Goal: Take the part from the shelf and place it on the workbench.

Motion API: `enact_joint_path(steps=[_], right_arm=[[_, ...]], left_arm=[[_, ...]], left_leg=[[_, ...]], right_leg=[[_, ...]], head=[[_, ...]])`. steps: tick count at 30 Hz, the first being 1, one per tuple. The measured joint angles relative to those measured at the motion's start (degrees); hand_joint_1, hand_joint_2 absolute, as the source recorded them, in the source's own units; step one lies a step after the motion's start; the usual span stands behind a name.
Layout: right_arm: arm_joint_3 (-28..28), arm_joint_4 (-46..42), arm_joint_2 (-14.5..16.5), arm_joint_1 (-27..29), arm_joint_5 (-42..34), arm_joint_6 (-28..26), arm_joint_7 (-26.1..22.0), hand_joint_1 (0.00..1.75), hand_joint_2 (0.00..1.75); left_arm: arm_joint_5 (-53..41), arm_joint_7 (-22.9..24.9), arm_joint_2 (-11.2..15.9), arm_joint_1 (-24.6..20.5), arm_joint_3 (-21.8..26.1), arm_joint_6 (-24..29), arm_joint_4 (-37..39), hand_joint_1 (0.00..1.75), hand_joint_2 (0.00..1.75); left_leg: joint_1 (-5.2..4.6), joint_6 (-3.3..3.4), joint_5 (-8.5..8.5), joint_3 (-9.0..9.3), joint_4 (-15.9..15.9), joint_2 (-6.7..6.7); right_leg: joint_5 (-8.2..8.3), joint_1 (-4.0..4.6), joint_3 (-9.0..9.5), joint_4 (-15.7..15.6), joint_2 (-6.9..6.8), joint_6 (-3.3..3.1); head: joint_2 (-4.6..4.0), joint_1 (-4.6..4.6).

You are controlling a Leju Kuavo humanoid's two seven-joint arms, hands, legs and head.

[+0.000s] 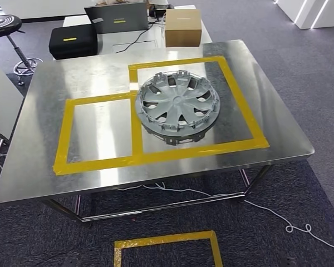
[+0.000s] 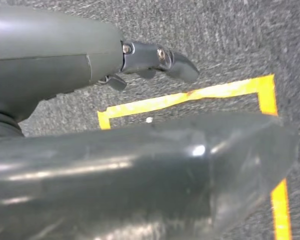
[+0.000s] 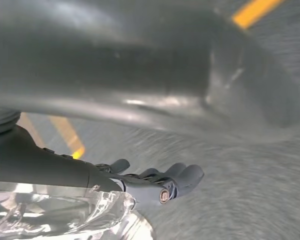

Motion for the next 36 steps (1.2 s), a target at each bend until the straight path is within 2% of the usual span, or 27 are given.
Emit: enact_joint_path(steps=[1,2,3,5,6,7,8,9,11,12,13,14,15,19,22,23,24,25,26,27,28,29,30,32,33,34,36], right_arm=[[0.72,0.19,0.28,0.04,-0.24,1.36,1.22,0.0,0.87],[1.06,0.33,0.52,-0.01,-1.39,3.01,1.95,0.0,1.31],[1.09,0.46,0.69,-0.1,-2.66,4.82,2.67,0.0,1.75],[0.95,0.63,0.76,-0.13,-4.07,8.54,4.42,0.0,0.87],[0.94,0.71,0.8,-0.1,-4.41,10.09,5.11,0.0,0.44],[0.94,0.76,0.81,-0.13,-4.72,11.26,5.64,0.0,0.0],[0.93,0.8,0.83,-0.18,-4.89,11.94,6.02,0.0,0.0],[0.92,0.82,0.85,-0.22,-4.95,12.4,6.32,0.0,0.0],[0.91,0.86,1.02,-0.27,-4.96,13.13,6.58,0.0,0.0],[0.9,0.87,1.13,-0.29,-5.0,13.47,6.52,0.0,0.0],[0.9,0.9,1.23,-0.31,-5.1,13.73,6.37,0.0,0.0],[0.88,0.93,1.32,-0.34,-5.32,13.99,6.11,0.0,0.0],[0.86,0.96,1.34,-0.34,-5.62,14.24,5.74,0.0,0.0],[0.58,1.03,1.47,-0.35,-6.66,14.8,4.5,0.0,0.0],[0.57,1.03,1.47,-0.35,-6.69,14.82,4.47,0.0,0.0],[0.48,1.04,1.48,-0.34,-6.81,14.84,4.27,0.0,0.0],[0.36,1.04,1.49,-0.32,-6.95,14.87,4.01,0.0,0.44],[0.13,1.05,1.5,-0.28,-7.03,15.22,3.47,0.0,0.87],[-0.09,1.08,1.53,-0.23,-6.67,15.58,3.43,0.0,1.31],[-0.24,1.11,1.66,-0.26,-6.13,15.89,3.64,0.0,1.75],[-0.34,1.15,1.81,-0.32,-5.55,16.19,3.93,0.0,1.75],[-0.32,1.2,1.98,-0.44,-5.0,16.17,4.51,0.0,1.75],[-0.29,1.23,2.14,-0.55,-4.9,16.13,4.6,0.0,1.75],[-0.24,1.32,2.33,-0.39,-4.84,16.11,4.67,0.0,1.75],[-0.24,1.35,2.4,-0.24,-4.83,16.09,4.71,0.0,1.75],[-0.24,1.39,2.45,-0.1,-4.82,16.07,4.73,0.0,1.75],[-0.25,1.4,2.45,-0.04,-4.81,16.06,4.74,0.0,1.75]], left_arm=[[-0.31,0.15,0.05,0.0,-0.04,0.03,0.01,0.0,0.0],[-0.61,0.23,0.09,0.02,-0.1,-0.05,0.03,0.0,0.0],[-0.9,0.29,0.13,0.0,-0.19,-0.18,0.05,0.0,0.0],[-1.44,0.39,0.07,-0.14,-0.55,-0.4,0.1,0.0,0.0],[-1.66,0.48,0.07,-0.2,-0.78,-0.44,0.11,0.0,0.0],[-1.84,0.61,0.07,-0.25,-1.02,-0.41,0.13,0.0,0.0],[-2.01,0.77,0.07,-0.3,-1.19,-0.3,0.13,0.0,0.0],[-2.21,0.97,0.08,-0.39,-1.34,-0.12,0.14,0.0,0.0],[-2.58,1.3,0.16,-0.72,-1.63,0.27,0.14,0.0,0.0],[-2.79,1.4,0.22,-0.94,-1.84,0.38,0.16,0.0,0.0],[-2.96,1.45,0.27,-1.17,-2.05,0.43,0.18,0.0,0.0],[-3.06,1.46,0.29,-1.32,-2.26,0.46,0.2,0.0,0.0],[-3.12,1.47,0.17,-1.38,-2.44,0.51,0.24,0.0,0.0],[-3.17,1.57,0.01,-1.25,-2.64,0.85,0.33,0.0,0.0],[-3.17,1.58,0.01,-1.22,-2.64,0.86,0.33,0.0,0.0],[-3.17,1.59,0.02,-1.18,-2.64,0.93,0.33,0.0,0.0],[-3.17,1.59,0.02,-1.13,-2.65,1.01,0.33,0.0,0.0],[-3.12,1.68,-0.01,-1.04,-2.66,1.11,0.33,0.0,0.0],[-3.12,1.88,-0.07,-0.95,-2.66,1.31,0.33,0.0,0.0],[-3.12,2.11,-0.13,-0.89,-2.66,1.47,0.33,0.0,0.0],[-3.12,2.35,-0.19,-0.84,-2.67,1.63,0.33,0.0,0.0],[-3.17,2.5,-0.22,-0.87,-2.67,1.77,0.33,0.0,0.0],[-3.17,2.53,-0.21,-0.92,-2.68,1.83,0.33,0.0,0.0],[-3.17,2.55,-0.17,-0.89,-2.68,1.91,0.33,0.0,0.0],[-3.17,2.55,-0.15,-0.75,-2.68,1.94,0.33,0.0,0.0],[-3.17,2.55,-0.14,-0.58,-2.68,1.96,0.33,0.0,0.0],[-3.17,2.56,-0.21,-0.42,-2.68,1.97,0.34,0.0,0.0]], left_leg=[[-0.01,-0.34,-0.74,-0.66,0.72,-0.04],[0.06,-0.77,-2.56,-1.67,2.63,-0.08],[0.22,-1.22,-5.27,-3.05,5.87,-0.12],[0.59,-1.91,-11.08,-6.08,14.85,-0.11],[0.69,-2.03,-12.48,-6.89,18.32,-0.11],[0.74,-2.0,-12.52,-6.8,20.03,-0.11],[0.72,-1.8,-11.34,-5.63,19.52,-0.12],[0.63,-1.39,-9.56,-3.38,16.9,-0.12],[0.09,-0.08,-7.18,3.18,8.3,-0.11],[-0.25,0.55,-6.77,6.25,4.03,-0.12],[-0.49,0.95,-6.72,8.25,1.12,-0.12],[-0.62,1.12,-6.55,9.08,-0.43,-0.14],[-0.44,1.21,-6.29,9.09,-1.34,-0.16],[0.19,1.4,-5.56,7.65,-2.16,-0.3],[0.19,1.41,-5.51,7.58,-2.15,-0.29],[0.2,1.52,-5.33,7.31,-2.14,-0.28],[0.21,1.63,-5.12,6.99,-2.12,-0.27],[0.21,1.71,-4.45,6.05,-2.0,-0.19],[0.27,1.61,-3.19,4.29,-1.69,-0.1],[0.26,1.23,-1.9,2.57,-1.26,-0.03],[0.24,0.82,-0.45,0.83,-0.78,0.05],[0.23,0.4,0.74,-0.43,-0.38,0.07],[0.16,0.14,1.5,-0.97,-0.16,0.06],[0.2,-0.23,2.03,-2.09,0.2,0.04],[0.26,-0.56,0.63,-2.91,1.34,0.03],[0.38,-0.96,-1.93,-3.98,3.65,0.01],[0.68,-1.71,-8.71,-6.58,11.78,0.01]], right_leg=[[0.38,-0.13,-0.67,0.17,-0.03,-0.38],[0.86,-0.28,-1.36,0.25,-0.06,-0.75],[1.37,-0.4,-2.07,0.28,-0.11,-1.03],[2.42,-0.35,-3.5,0.43,-0.27,-1.31],[2.91,-0.31,-4.22,0.55,-0.36,-1.37],[3.42,-0.26,-4.94,0.66,-0.43,-1.41],[3.94,-0.17,-5.63,0.75,-0.44,-1.43],[4.47,-0.07,-6.24,0.79,-0.42,-1.42],[5.45,0.09,-6.99,0.77,-0.36,-1.33],[5.97,0.18,-7.29,0.81,-0.35,-1.19],[6.51,0.25,-7.57,0.83,-0.36,-1.04],[7.1,0.38,-7.92,0.81,-0.38,-0.84],[7.59,0.45,-8.43,0.84,-0.4,-0.62],[5.03,0.61,-10.87,2.74,-0.32,0.22],[4.78,0.6,-10.97,2.91,-0.32,0.26],[3.59,0.56,-11.42,4.07,-0.33,0.36],[2.16,0.5,-11.96,5.54,-0.33,0.47],[-0.59,0.41,-13.2,10.24,-0.33,0.72],[-1.4,0.24,-12.32,13.17,-0.33,1.05],[-1.58,0.03,-8.58,12.17,-0.23,1.38],[-1.85,-0.15,-4.44,9.81,-0.1,1.54],[-0.73,-0.29,0.36,4.14,0.03,1.49],[-1.43,-0.31,2.81,0.38,0.17,1.29],[-1.24,-0.4,1.76,-0.26,0.04,0.44],[-0.73,-0.46,0.81,-0.02,-0.08,-0.12],[-0.12,-0.54,-0.06,0.08,-0.19,-0.65],[1.31,-0.44,-1.82,0.25,-0.26,-1.28]], head=[[0.0,-0.08],[0.0,-0.24],[0.0,-0.41],[0.0,-0.67],[0.0,-0.67],[0.0,-0.67],[0.0,-0.68],[0.0,-0.68],[0.0,-0.64],[0.0,-0.78],[0.0,-0.84],[0.0,-0.95],[0.0,-1.07],[0.02,-1.01],[0.02,-0.95],[0.02,-0.86],[0.01,-0.76],[0.01,-0.61],[0.01,-0.44],[0.01,-0.25],[0.02,-0.1],[0.01,-0.03],[0.02,0.01],[0.01,-0.07],[0.01,-0.15],[0.01,-0.28],[0.01,-0.49]])
